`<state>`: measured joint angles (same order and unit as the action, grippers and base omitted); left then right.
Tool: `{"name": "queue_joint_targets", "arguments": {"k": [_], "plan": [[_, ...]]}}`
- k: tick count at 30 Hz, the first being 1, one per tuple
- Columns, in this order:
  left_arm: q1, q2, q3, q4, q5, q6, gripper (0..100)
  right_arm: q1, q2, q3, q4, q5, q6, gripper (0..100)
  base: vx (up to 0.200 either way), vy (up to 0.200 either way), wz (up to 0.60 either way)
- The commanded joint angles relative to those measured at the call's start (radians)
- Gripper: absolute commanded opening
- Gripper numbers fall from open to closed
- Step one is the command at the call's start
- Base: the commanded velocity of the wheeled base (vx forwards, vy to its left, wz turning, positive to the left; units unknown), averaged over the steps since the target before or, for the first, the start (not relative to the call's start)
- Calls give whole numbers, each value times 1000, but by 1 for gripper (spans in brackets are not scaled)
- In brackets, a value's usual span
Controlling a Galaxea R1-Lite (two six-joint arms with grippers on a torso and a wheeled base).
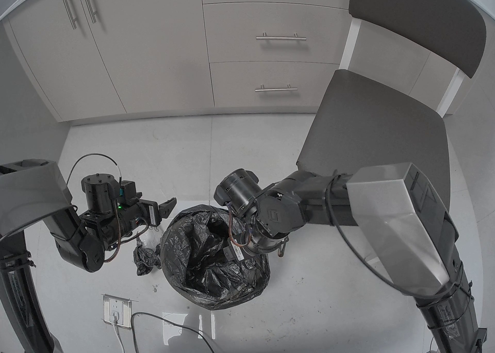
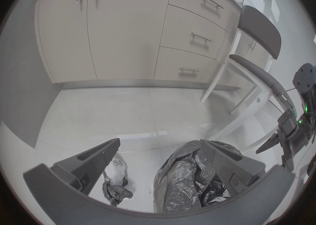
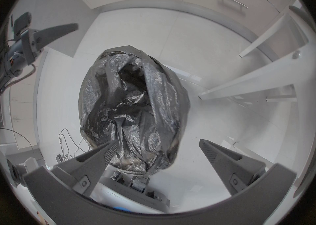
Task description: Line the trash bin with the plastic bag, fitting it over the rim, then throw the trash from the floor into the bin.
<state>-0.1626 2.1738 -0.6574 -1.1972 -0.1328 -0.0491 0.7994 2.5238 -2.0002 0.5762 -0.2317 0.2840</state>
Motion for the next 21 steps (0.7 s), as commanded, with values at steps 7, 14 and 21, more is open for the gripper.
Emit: {"name": "queue_joint_targets", "arguments": {"k": [7,14,21], "plan": [[-35,152,-16,-78,9,-12,100,-15,89,0,-137,-44,-34,100,0,0,0],[-64,155,-5,-79,9,-12,100,-17,121,0,-219,-89,-109,100,0,0,0],[-109,208,56,-189,18,3,100,-49,125,0,-254,-95,-158,100,0,0,0]]}}
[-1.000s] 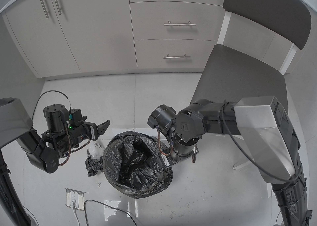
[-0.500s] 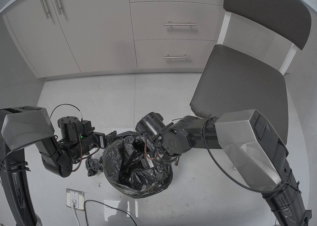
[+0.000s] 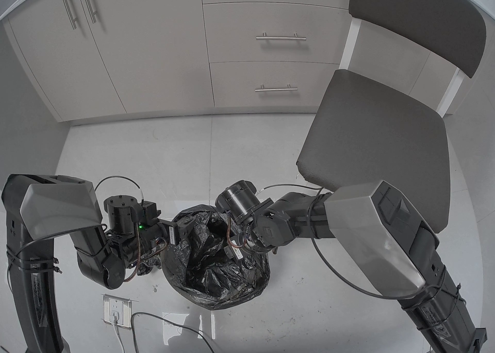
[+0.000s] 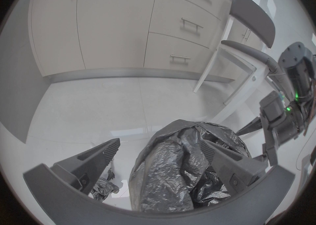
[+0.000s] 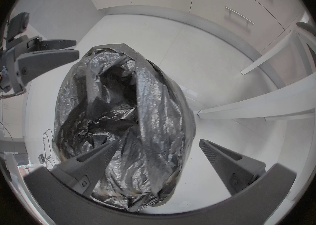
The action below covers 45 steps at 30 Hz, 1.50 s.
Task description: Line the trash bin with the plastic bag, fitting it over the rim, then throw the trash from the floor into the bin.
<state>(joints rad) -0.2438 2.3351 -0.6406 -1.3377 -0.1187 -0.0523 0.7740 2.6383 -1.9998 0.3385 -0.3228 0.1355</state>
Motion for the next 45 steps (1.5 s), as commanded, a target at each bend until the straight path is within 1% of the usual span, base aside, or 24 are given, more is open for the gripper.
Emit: {"name": "queue_joint_targets", "arguments": {"k": [1,3,5,8,13,17,20,32,45], "plan": [[-31,58,45,-64,4,9,100,-29,11,0,-21,-10,-13,100,0,0,0],[-32,72,50,-77,4,23,100,-33,11,0,-27,-21,-20,100,0,0,0],[-32,107,61,-101,5,77,100,-42,11,0,-55,-47,-51,100,0,0,0],[-37,135,87,-149,22,98,100,-45,9,0,-92,-50,-68,100,0,0,0],[-48,158,111,-186,24,112,100,-53,2,0,-95,-50,-71,100,0,0,0],[-48,181,110,-189,27,146,100,-59,3,0,-99,-55,-71,100,0,0,0],[-48,197,105,-192,53,187,100,-64,2,0,-122,-67,-73,100,0,0,0],[-48,207,98,-192,74,189,100,-88,-29,0,-128,-68,-73,100,0,0,0],[-48,205,98,-192,73,187,100,-117,-20,0,-127,-67,-80,100,0,0,0]]}}
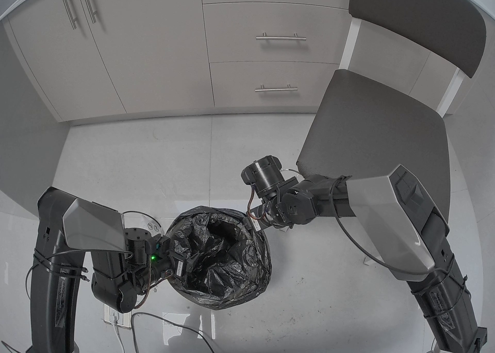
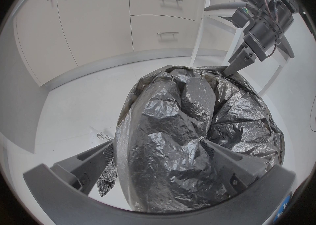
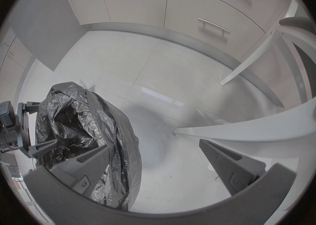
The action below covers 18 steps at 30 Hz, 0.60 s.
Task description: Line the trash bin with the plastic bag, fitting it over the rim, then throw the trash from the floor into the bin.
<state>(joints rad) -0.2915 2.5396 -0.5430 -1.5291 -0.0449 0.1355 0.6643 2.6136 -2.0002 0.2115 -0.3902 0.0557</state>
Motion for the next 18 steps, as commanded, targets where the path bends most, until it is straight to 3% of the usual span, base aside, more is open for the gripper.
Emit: {"name": "queue_joint_targets", "arguments": {"k": [1,18], "plan": [[0,1,0,0,0,-1,100,-12,6,0,0,1,-1,100,0,0,0],[2,1,-8,0,-1,-7,100,-26,94,0,0,2,6,100,0,0,0]]}}
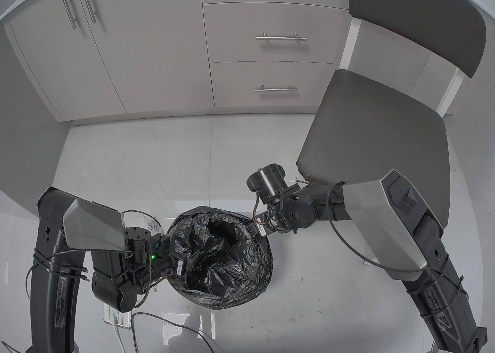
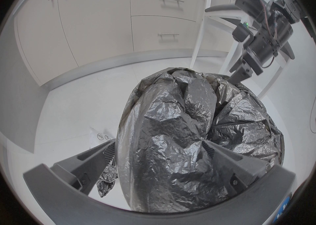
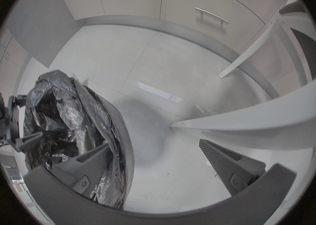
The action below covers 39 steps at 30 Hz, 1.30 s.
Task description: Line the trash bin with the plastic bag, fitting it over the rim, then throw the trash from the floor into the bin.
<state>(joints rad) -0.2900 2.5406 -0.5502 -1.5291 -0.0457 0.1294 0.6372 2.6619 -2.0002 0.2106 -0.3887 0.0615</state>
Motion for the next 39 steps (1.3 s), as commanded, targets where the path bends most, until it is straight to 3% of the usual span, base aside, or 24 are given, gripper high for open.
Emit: {"name": "queue_joint_targets", "arguments": {"k": [1,24,27,29,39], "plan": [[0,0,0,0,0,-1,100,-1,53,0,1,1,0,100,0,0,0],[-1,-34,10,0,0,-16,100,-56,67,0,1,1,3,100,0,0,0],[-35,-131,26,9,26,-159,100,-54,26,0,24,1,-3,100,0,0,0],[-46,-183,44,29,29,-205,100,-54,6,0,50,1,-3,100,0,0,0],[-67,-379,131,69,29,-221,100,-33,-103,0,171,1,4,100,0,0,0]]}}
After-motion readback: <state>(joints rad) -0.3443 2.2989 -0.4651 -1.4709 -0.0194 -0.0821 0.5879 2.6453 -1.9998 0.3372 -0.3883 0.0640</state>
